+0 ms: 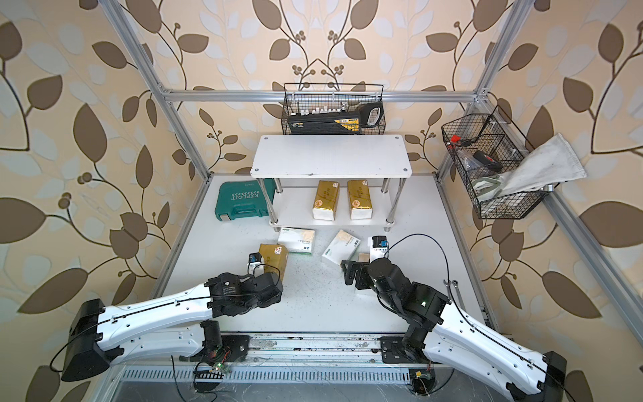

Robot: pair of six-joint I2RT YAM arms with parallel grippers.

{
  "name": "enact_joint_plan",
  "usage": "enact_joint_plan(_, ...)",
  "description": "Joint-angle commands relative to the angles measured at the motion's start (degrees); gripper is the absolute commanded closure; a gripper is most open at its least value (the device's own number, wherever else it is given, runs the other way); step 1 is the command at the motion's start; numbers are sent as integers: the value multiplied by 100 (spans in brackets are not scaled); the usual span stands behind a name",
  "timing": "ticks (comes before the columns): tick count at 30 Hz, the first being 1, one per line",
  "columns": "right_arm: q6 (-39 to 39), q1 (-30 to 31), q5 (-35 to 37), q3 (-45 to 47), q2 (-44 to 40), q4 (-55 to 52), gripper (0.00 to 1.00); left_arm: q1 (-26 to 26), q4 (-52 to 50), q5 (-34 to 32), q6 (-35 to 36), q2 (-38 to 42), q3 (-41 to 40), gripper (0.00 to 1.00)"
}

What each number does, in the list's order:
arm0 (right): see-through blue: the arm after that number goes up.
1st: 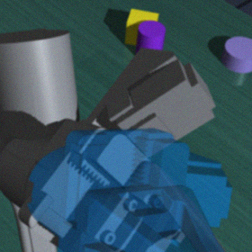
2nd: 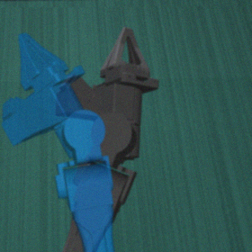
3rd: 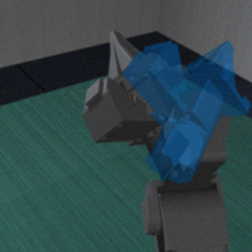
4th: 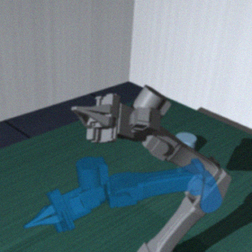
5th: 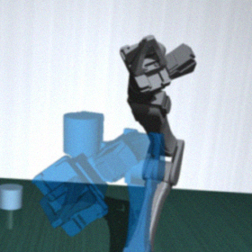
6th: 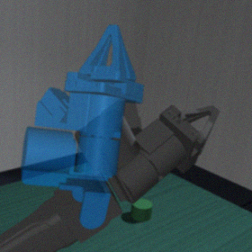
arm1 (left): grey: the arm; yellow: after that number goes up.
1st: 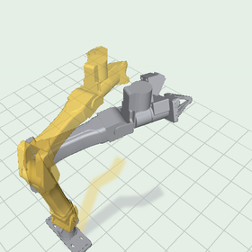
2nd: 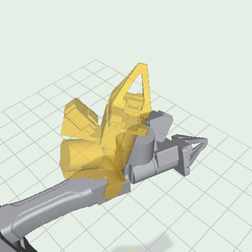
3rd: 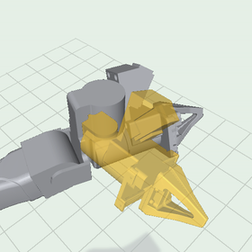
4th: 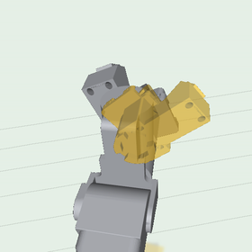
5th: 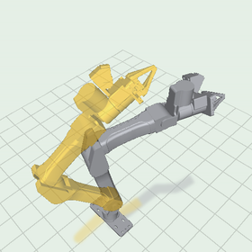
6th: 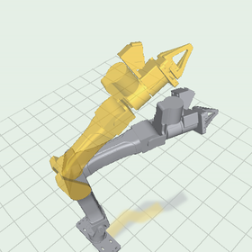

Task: Place the tissue boxes on the shelf by color
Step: Pick up the box of tissues from the center of the board, then place a box of tissues on the shelf.

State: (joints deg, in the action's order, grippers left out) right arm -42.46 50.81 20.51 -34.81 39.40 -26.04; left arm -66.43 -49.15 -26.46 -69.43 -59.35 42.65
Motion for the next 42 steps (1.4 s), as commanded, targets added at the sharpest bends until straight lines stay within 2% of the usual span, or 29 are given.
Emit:
enact_joint_plan(1,-65,-17,-72,-35,-9,12,1,-32,44,-665,440,-141,547,26)
enact_joint_plan(6,-109,-20,-100,30,23,87,1,231,621,-1057,1275,-812,1068,25)
enact_joint_plan(14,-175,-16,-110,44,46,99,1,1695,1935,-302,2494,-1750,1480,25)
enact_joint_plan(19,-206,-16,-100,53,58,115,1,2104,2382,-54,2961,-2416,1907,25)
enact_joint_plan(30,-237,-14,-34,79,-35,46,1,2609,2817,206,3203,-3594,2851,24)
enact_joint_plan(42,-237,-16,92,75,-316,-245,1,3062,2783,350,3338,-4650,3822,23)
